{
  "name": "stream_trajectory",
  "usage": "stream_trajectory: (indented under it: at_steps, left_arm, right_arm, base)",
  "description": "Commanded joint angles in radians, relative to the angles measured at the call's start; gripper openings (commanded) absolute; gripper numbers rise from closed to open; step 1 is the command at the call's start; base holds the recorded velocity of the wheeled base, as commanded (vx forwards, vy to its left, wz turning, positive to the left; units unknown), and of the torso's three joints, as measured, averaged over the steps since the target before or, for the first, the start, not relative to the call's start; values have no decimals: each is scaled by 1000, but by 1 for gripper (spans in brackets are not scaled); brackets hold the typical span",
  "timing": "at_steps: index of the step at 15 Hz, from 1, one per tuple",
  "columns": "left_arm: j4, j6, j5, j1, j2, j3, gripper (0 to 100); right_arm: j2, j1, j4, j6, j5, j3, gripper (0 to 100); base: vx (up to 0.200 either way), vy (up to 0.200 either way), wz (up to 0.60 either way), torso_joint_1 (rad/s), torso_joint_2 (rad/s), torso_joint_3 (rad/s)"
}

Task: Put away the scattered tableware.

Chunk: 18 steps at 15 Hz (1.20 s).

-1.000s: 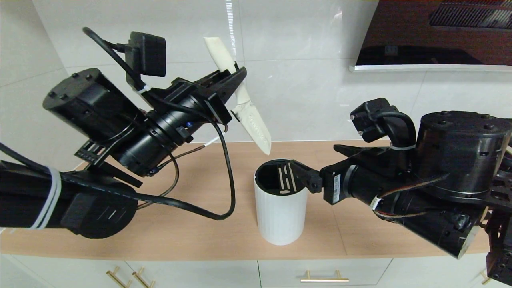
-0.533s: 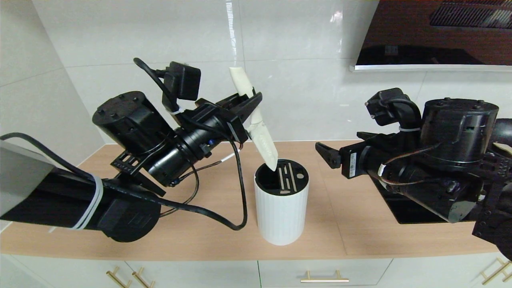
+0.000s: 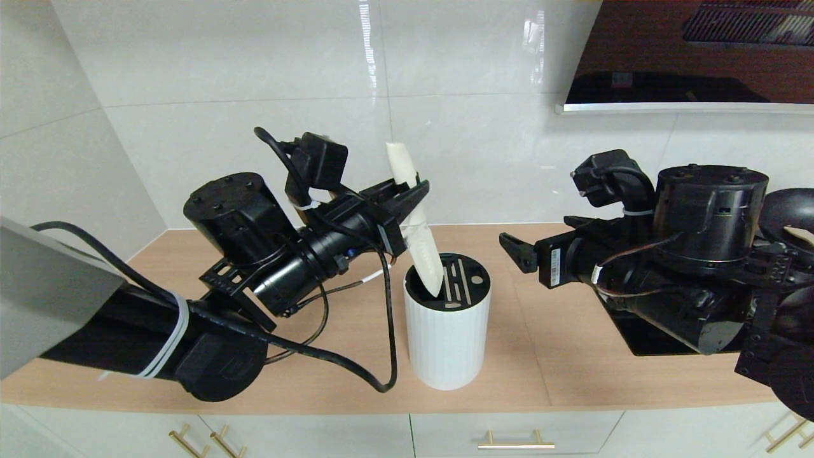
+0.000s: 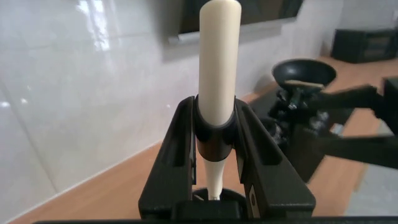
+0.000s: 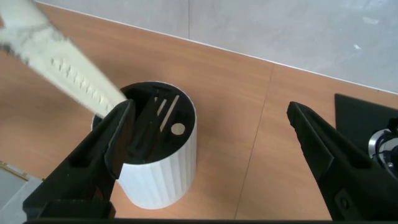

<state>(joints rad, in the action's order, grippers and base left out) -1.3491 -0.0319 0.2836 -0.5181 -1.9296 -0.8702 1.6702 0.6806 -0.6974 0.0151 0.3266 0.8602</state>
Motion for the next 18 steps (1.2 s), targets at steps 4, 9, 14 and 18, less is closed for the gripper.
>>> stream_trajectory:
  at_steps: [4,9,14,18]
  left_arm:
    - [-1,0,0,-11,-23,17,0]
    - [-1,6,0,-17,-63,25,0]
    - [-1,6,-6,-28,-126,28,0]
    - [-2,6,-9,-39,-169,25,0]
  right_arm:
    - [5,0,-1,0,0,0,100]
    - [6,0,-1,0,0,-3,100]
    - [13,0,-1,0,0,-3,100]
    - [13,0,-1,0,0,-3,100]
  base:
    - [0,0,0,0,0,0]
    - [0,0,0,0,0,0]
    - [0,0,0,0,0,0]
    - [0,0,0,0,0,0]
